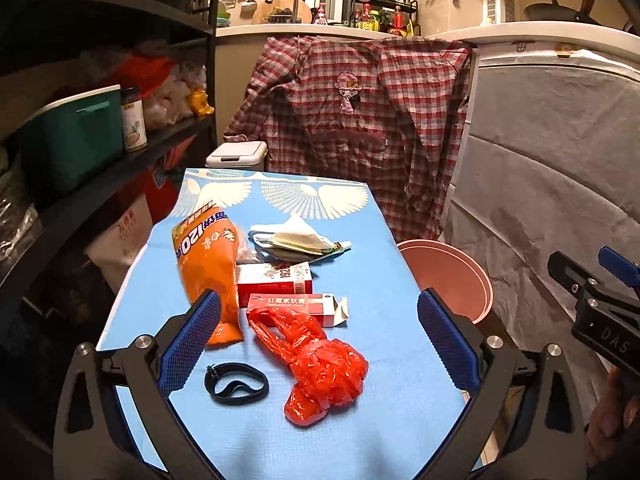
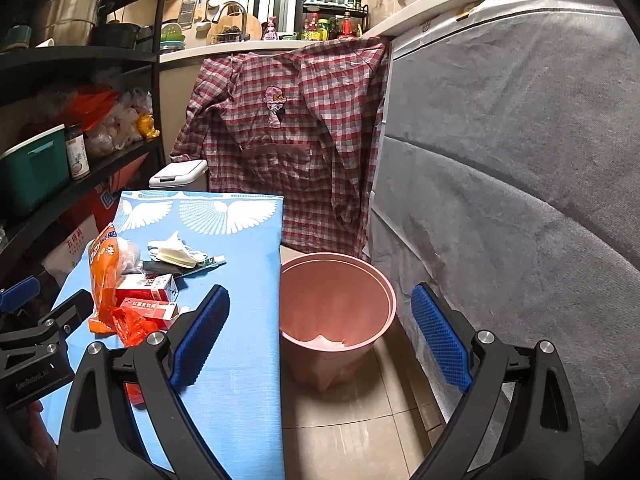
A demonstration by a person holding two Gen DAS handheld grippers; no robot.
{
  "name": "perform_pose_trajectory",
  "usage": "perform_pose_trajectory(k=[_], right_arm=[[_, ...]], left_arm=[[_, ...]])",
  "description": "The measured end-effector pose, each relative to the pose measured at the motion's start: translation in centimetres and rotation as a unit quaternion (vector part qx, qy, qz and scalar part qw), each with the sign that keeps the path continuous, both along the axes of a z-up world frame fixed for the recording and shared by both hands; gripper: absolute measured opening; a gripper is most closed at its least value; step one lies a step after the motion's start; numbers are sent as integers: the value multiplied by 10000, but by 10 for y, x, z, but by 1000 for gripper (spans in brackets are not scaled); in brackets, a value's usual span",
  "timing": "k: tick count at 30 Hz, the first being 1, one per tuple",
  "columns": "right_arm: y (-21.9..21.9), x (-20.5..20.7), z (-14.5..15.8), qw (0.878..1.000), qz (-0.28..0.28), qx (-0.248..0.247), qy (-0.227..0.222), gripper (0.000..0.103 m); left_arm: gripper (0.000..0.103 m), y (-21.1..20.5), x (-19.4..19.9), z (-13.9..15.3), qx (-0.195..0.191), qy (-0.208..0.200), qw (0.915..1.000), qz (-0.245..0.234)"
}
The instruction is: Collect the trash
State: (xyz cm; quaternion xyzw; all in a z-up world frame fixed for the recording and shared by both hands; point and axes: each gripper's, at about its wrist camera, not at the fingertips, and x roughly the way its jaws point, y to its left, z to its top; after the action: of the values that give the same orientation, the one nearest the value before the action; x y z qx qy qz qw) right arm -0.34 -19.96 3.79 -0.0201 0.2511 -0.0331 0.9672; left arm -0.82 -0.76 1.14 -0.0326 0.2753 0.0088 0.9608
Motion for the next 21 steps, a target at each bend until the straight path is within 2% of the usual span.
perform_pose_trajectory(k=[21], right_arm=[[-3, 1, 0, 10000, 6, 5, 8, 91]], left_arm=[[95, -4, -4, 2, -16, -87, 9997, -221]])
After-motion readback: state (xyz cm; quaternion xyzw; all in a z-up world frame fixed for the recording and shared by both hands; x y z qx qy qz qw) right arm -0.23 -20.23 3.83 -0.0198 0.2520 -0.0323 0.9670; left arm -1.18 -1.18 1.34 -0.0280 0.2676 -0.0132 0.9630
